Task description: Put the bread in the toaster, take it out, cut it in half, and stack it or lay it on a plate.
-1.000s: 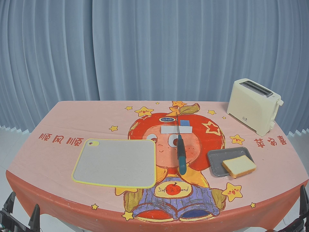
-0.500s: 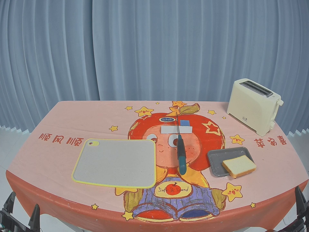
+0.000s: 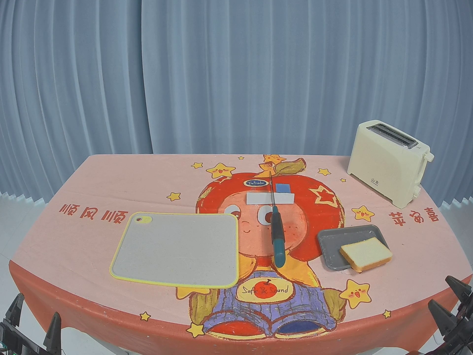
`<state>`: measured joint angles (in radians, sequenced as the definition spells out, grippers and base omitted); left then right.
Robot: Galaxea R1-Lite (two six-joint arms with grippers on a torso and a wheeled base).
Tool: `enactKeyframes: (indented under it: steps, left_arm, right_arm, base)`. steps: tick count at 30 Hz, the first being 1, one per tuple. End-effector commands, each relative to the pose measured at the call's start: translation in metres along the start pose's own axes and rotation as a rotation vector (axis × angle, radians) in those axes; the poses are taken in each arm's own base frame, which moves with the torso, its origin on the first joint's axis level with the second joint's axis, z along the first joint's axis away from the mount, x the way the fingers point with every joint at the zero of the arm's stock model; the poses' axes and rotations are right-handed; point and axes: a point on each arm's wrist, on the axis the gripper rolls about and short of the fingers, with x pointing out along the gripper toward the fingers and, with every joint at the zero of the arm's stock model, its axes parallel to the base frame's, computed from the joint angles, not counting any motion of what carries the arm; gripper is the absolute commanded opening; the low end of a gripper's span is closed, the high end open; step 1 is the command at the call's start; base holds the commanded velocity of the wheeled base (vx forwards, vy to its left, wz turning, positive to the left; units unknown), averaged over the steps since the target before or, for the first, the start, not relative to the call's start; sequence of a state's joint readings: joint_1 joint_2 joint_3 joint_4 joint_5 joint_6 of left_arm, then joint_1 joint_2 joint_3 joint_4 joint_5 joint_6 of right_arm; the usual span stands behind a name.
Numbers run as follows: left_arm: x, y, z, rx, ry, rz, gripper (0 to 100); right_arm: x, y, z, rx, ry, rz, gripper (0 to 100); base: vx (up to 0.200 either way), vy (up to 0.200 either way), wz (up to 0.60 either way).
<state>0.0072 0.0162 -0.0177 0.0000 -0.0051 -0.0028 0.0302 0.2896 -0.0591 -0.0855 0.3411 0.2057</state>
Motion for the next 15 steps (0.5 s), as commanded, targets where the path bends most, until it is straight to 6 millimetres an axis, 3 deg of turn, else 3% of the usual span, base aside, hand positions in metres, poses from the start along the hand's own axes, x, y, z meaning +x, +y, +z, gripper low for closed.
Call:
enactKeyframes:
  steps: [1, 6, 12, 15]
  left_arm:
    - [0.000, 0.000, -0.005, 0.000, 0.001, 0.001, 100]
    - [0.000, 0.000, -0.005, 0.000, 0.001, -0.001, 100]
    - [0.000, 0.000, -0.005, 0.000, 0.001, 0.001, 100]
    - [0.000, 0.000, -0.005, 0.000, 0.001, 0.001, 100]
  right_arm:
    - [0.015, -0.003, 0.008, 0.031, 0.138, 0.035, 100]
    - [0.026, 0.000, 0.019, 0.024, 0.209, 0.114, 100]
    - [0.024, -0.004, -0.003, 0.109, 0.295, 0.144, 100]
    - [0.016, -0.003, -0.008, 0.105, 0.229, 0.182, 100]
  base:
    - [0.000, 0.000, 0.00]
    - [0.000, 0.000, 0.00]
    - [0.000, 0.000, 0.00]
    - [0.000, 0.000, 0.00]
